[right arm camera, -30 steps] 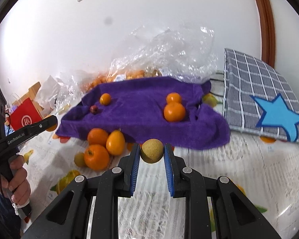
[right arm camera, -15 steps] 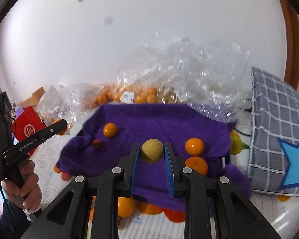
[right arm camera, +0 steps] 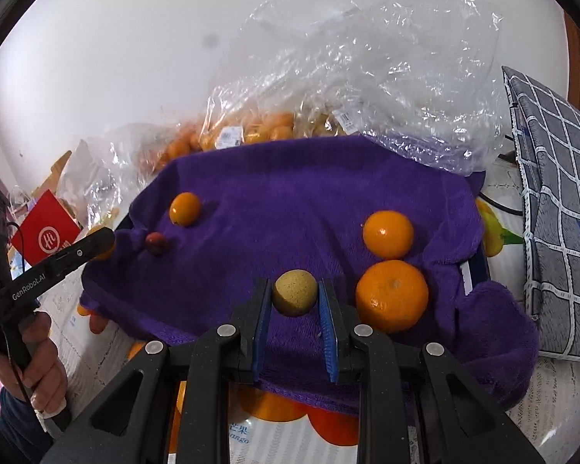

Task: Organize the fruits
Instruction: 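Carry both fruits over the towel and open the right gripper while the left holds its orange, then lower the orange onto the towel and open the left gripper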

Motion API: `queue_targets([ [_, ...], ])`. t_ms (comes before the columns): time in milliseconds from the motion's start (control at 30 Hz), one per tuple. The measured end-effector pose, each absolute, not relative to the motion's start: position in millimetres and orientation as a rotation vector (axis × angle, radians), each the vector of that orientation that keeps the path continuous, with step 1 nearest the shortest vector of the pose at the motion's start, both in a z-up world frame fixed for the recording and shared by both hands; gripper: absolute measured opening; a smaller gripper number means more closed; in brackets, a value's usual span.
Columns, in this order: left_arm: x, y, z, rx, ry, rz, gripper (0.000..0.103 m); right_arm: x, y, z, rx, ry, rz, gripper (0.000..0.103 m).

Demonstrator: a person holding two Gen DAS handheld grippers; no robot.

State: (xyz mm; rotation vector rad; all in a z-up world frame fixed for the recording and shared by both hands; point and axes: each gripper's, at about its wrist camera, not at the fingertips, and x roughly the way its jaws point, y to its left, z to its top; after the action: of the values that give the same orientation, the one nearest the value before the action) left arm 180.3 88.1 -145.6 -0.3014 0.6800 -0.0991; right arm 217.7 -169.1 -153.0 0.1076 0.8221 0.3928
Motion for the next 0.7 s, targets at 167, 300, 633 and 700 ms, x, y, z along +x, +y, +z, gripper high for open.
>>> queue_targets([
  [167,185.4,94.4,-154.5,-0.373,0.729,-0.133,0.033,217.8,-164.9,-157.4,0.085,0.831,0.384,0.024],
  [300,184.2,91.8,-154.5,-0.355,0.729,-0.127,0.033,215.8,-164.0,-157.9,0.077,0.83,0.379,0.025],
  [633,186.9,72.2,-155.4,-0.215,0.752,-0.099,0.033,201.8,-160.3,-145.7,0.089,0.766,0.423,0.049],
  [700,187.3,67.4,-155.7,-0.175,0.759,-0.081,0.033,198.9,-158.8,-142.3,0.086,0.744,0.43,0.05],
])
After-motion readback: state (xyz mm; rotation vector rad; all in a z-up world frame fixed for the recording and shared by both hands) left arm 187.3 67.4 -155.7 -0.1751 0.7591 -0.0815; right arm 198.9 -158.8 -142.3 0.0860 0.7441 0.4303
